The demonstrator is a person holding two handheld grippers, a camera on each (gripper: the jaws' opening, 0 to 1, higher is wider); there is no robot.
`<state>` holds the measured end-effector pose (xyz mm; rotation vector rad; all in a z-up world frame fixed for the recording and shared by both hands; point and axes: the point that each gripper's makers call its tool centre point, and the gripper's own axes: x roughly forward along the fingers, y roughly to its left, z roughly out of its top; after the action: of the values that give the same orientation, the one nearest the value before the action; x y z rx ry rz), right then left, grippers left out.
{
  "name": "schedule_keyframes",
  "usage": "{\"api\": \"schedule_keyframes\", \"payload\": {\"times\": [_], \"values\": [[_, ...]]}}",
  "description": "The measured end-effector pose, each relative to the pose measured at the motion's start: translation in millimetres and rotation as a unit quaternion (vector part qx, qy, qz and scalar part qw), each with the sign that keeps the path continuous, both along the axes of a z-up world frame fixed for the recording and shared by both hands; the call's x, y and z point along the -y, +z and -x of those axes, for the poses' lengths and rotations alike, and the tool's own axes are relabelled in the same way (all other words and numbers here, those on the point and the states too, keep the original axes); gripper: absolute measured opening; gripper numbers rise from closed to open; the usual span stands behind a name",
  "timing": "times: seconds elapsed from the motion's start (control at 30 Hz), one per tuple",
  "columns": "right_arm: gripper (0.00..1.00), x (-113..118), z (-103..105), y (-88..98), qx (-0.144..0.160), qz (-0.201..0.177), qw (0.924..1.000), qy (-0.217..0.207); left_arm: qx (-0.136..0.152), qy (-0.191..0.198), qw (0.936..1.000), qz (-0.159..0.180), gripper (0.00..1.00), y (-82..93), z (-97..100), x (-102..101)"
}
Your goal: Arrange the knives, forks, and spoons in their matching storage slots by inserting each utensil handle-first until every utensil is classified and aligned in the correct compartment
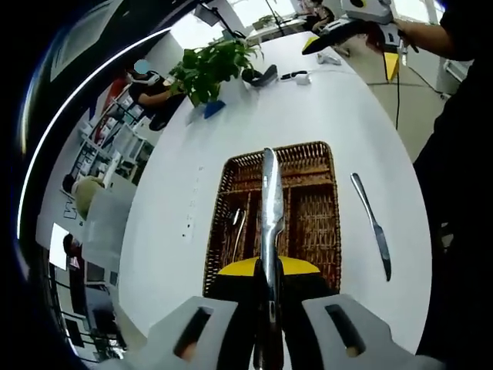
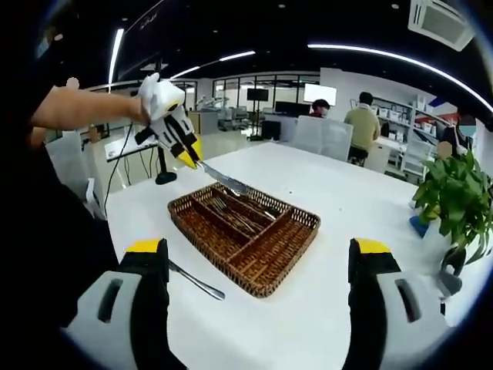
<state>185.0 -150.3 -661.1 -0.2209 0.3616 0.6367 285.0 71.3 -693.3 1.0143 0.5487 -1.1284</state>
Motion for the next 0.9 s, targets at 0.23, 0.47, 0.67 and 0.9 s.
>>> {"api": "schedule_keyframes", "payload": {"times": [0.23, 0.47, 0.67, 0.9], "values": [[1.0, -2.3, 2.2, -3.7, -0.004, 0.01, 0.9999, 0.006, -0.005, 0.002, 1.0, -0.003, 0.06, -10.3, 1.2, -0.5], [1.0, -2.2, 1.8, -5.2, -0.01, -0.001, 0.9999, 0.002, 0.0, 0.011, 0.9999, -0.001, 0.06, -21.8, -2.7, -0.5], [1.0, -0.6, 2.4, -6.2, -0.011, -0.006, 0.9999, -0.002, 0.0, 0.009, 0.9999, -0.004, 0.06, -29.5, -0.7, 0.9], [1.0, -3.5, 6.0, -9.7, -0.015, -0.009, 0.9998, 0.0, -0.002, 0.007, 1.0, -0.002, 0.06, -41.5, 2.0, 6.5]]}}
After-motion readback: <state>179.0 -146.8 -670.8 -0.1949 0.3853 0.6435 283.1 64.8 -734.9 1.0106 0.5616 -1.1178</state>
